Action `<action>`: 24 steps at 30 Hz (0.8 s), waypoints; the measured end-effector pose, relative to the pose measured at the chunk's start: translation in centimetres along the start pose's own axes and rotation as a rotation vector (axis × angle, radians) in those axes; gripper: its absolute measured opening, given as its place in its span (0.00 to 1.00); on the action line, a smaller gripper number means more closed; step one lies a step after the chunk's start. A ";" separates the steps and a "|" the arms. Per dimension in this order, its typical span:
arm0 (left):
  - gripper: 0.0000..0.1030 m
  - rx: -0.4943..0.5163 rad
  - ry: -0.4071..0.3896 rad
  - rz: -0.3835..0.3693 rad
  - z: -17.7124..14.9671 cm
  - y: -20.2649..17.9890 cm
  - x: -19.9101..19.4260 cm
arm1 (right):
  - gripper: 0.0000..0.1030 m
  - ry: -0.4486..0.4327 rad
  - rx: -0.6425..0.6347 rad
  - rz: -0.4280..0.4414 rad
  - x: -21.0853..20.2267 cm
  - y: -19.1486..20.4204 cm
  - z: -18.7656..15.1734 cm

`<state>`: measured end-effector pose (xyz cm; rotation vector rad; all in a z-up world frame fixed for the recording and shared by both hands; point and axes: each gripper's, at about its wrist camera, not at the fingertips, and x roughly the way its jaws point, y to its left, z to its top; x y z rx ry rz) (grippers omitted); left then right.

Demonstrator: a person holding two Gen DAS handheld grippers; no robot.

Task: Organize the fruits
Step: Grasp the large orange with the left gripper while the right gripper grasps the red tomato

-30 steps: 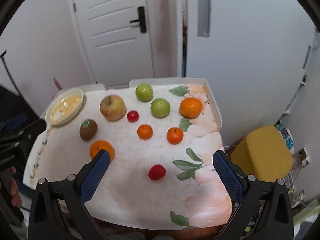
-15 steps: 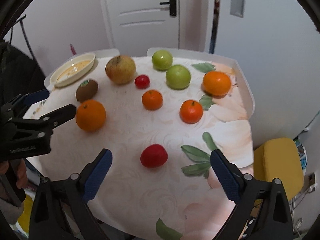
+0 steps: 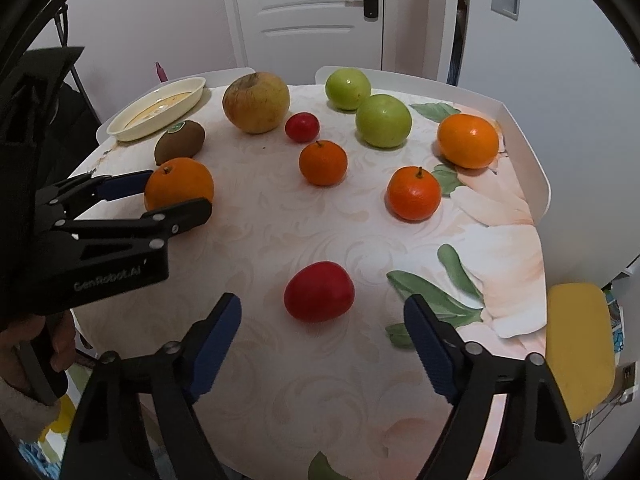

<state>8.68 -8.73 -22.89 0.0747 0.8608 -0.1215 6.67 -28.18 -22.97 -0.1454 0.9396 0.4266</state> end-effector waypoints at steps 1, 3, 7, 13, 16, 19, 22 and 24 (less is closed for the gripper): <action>0.63 0.001 0.000 0.001 0.0 0.0 0.0 | 0.75 0.002 -0.003 0.000 0.1 0.0 0.0; 0.63 0.010 0.003 0.005 0.0 -0.1 0.0 | 0.73 0.004 -0.008 0.000 0.2 0.1 -0.1; 0.63 0.022 0.013 0.014 0.1 -0.3 -0.1 | 0.64 0.006 -0.021 -0.002 0.5 0.2 -0.1; 0.62 0.020 0.018 0.020 -0.2 -0.2 -0.4 | 0.58 0.008 -0.037 0.000 0.9 0.4 0.0; 0.62 0.022 0.020 0.025 -0.4 -0.1 -0.6 | 0.58 0.006 -0.047 0.000 1.1 0.4 0.1; 0.62 0.020 0.021 0.028 -0.6 0.1 -0.8 | 0.58 0.005 -0.054 0.000 1.1 0.5 0.2; 0.62 0.010 0.022 0.029 -0.9 0.3 -1.0 | 0.51 0.005 -0.065 -0.001 1.2 0.6 0.3; 0.62 0.002 0.023 0.031 -1.1 0.5 -1.2 | 0.43 0.003 -0.075 -0.001 1.3 0.7 0.3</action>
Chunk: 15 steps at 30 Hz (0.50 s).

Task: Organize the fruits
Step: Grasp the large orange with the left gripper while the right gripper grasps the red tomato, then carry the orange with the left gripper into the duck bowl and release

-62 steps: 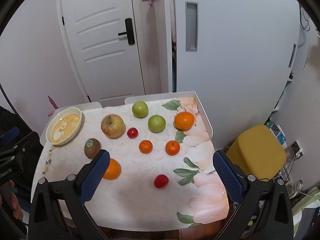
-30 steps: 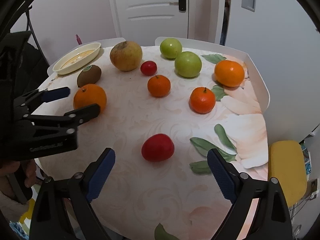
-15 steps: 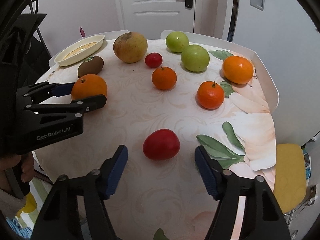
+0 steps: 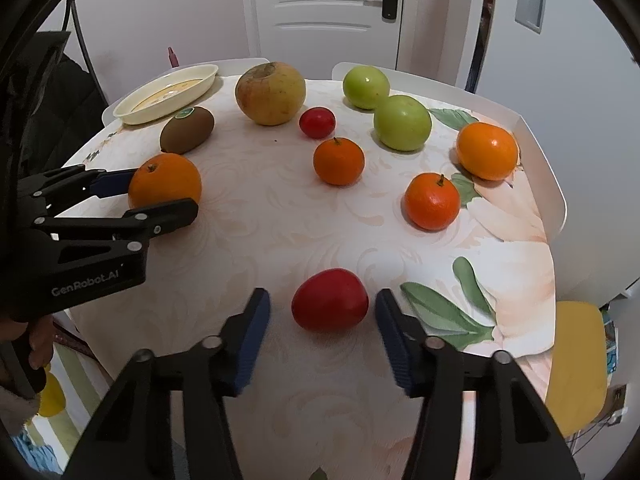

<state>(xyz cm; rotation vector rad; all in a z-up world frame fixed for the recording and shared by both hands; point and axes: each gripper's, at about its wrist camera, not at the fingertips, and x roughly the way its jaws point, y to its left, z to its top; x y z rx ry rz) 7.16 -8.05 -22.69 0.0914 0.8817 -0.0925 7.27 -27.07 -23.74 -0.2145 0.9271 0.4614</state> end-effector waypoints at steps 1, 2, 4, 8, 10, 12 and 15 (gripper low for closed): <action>0.62 -0.006 0.001 0.002 -0.1 0.1 -0.1 | 0.35 -0.002 -0.005 -0.001 0.0 0.1 0.0; 0.62 -0.011 0.000 0.003 -0.1 0.2 -0.3 | 0.32 -0.002 -0.011 -0.004 0.0 0.1 0.1; 0.62 -0.022 -0.002 0.006 -0.1 0.4 -0.6 | 0.32 0.000 -0.014 -0.001 -0.1 0.2 0.2; 0.62 -0.046 -0.007 0.014 0.2 1.0 -1.6 | 0.32 -0.004 -0.023 0.008 -0.6 0.4 0.7; 0.62 -0.058 -0.014 0.023 0.6 1.3 -2.4 | 0.32 -0.006 -0.028 0.016 -1.0 0.6 1.2; 0.62 -0.069 -0.023 0.033 1.1 1.7 -3.2 | 0.32 -0.010 -0.030 0.027 -1.5 0.7 1.8; 0.62 -0.094 -0.042 0.055 2.0 2.5 -4.7 | 0.32 -0.018 -0.035 0.043 -2.3 0.8 3.0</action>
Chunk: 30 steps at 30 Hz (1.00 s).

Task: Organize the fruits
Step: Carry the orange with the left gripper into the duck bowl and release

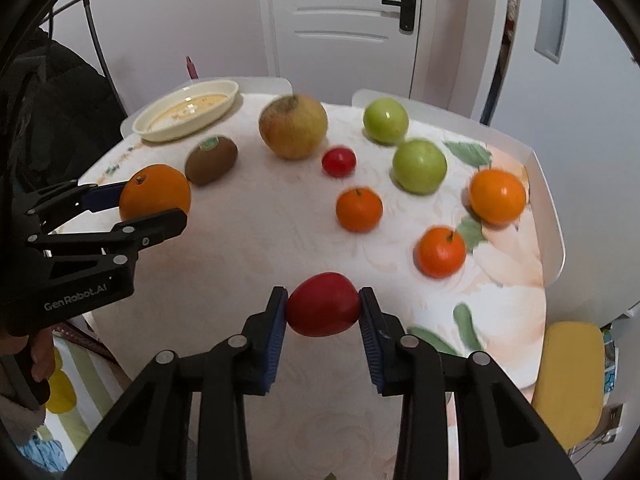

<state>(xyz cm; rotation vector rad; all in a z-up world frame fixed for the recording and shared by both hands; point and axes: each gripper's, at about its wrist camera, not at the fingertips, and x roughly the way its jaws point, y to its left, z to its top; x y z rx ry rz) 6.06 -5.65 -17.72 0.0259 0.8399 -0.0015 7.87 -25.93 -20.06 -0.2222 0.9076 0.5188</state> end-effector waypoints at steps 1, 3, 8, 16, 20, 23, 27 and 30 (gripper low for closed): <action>0.62 -0.011 -0.007 0.008 0.5 0.4 -0.6 | 0.32 -0.005 -0.001 0.005 -0.3 0.0 0.5; 0.62 -0.028 -0.019 0.027 1.2 1.0 -1.5 | 0.32 -0.016 -0.003 0.015 -1.0 0.1 1.6; 0.62 -0.079 -0.050 0.061 2.7 3.3 -3.6 | 0.32 -0.048 -0.016 0.052 -2.1 0.9 4.7; 0.62 -0.114 -0.087 0.107 5.6 8.6 -4.8 | 0.32 -0.082 -0.050 0.092 -2.1 3.6 9.9; 0.62 -0.110 -0.092 0.115 7.0 11.8 -4.4 | 0.32 -0.087 -0.051 0.105 -1.3 5.4 12.5; 0.62 -0.109 -0.093 0.114 8.2 14.3 -3.7 | 0.32 -0.092 -0.056 0.107 -0.4 7.0 14.5; 0.62 -0.098 -0.087 0.105 9.9 17.3 -2.2 | 0.32 -0.091 -0.049 0.107 1.3 8.9 17.1; 0.62 -0.084 -0.083 0.098 11.2 19.5 -0.5 | 0.32 -0.087 -0.037 0.102 3.0 10.2 19.2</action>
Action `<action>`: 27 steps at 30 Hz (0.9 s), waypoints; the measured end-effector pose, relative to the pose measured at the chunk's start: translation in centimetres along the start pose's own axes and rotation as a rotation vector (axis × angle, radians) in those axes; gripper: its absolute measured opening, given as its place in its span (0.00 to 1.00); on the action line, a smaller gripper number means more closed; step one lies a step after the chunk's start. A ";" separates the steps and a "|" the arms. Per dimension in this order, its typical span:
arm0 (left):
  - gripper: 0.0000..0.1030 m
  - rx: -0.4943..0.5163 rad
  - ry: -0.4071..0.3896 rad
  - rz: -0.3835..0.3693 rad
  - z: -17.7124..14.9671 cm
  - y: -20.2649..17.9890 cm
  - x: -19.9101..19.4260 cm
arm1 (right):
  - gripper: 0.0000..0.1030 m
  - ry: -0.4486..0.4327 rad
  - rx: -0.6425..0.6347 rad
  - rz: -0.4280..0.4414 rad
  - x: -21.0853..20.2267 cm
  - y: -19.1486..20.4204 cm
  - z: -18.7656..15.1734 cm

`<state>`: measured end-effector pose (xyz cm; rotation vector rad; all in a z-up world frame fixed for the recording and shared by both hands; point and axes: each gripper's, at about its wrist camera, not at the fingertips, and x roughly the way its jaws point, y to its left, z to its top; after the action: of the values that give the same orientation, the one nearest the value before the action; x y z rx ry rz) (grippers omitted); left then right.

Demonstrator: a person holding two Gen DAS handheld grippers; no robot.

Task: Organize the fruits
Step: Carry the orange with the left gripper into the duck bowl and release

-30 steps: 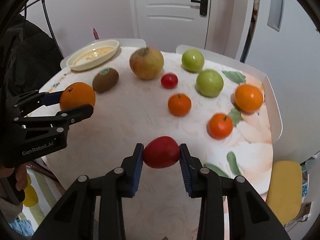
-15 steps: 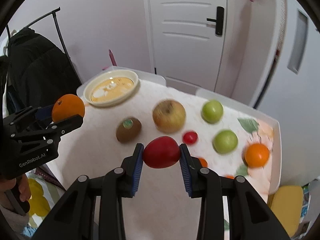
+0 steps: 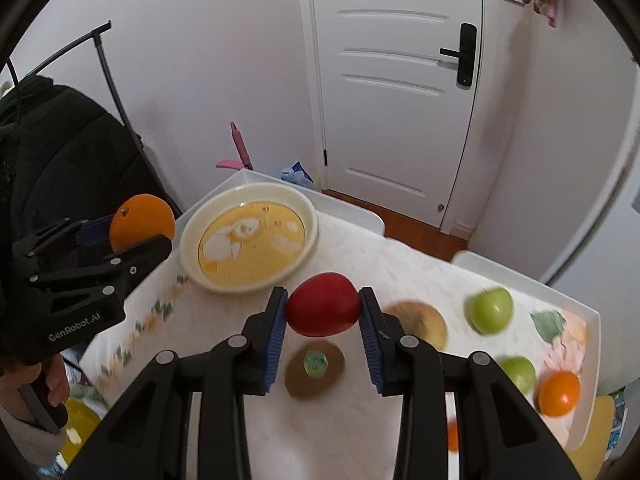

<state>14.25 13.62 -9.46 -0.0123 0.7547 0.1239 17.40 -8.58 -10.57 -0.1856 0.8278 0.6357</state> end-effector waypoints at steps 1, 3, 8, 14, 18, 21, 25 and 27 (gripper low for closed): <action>0.62 0.004 0.001 -0.004 0.5 0.6 0.8 | 0.32 0.001 0.003 -0.001 0.6 0.2 0.5; 0.62 0.014 0.006 -0.008 1.2 1.7 2.2 | 0.32 0.004 0.009 -0.007 1.8 0.6 1.5; 0.62 0.049 0.020 -0.027 2.5 3.7 6.4 | 0.32 0.018 0.033 -0.023 5.2 1.2 3.6; 0.62 0.079 0.051 -0.061 3.3 5.0 11.6 | 0.32 0.046 0.064 -0.036 9.0 1.4 5.0; 0.62 0.102 0.069 -0.079 3.5 4.8 14.4 | 0.32 0.062 0.074 -0.055 11.0 1.3 5.7; 0.62 0.124 0.084 -0.094 3.3 4.8 15.8 | 0.32 0.066 0.090 -0.070 11.9 1.0 6.1; 0.62 0.123 0.109 -0.106 3.2 4.4 17.5 | 0.32 0.079 0.120 -0.076 12.9 0.6 6.3; 0.62 0.129 0.119 -0.109 3.1 4.3 18.3 | 0.32 0.083 0.133 -0.082 13.2 0.3 6.3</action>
<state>29.09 20.04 -19.54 0.0625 0.8778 -0.0302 27.83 0.11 -15.97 -0.1251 0.9350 0.4966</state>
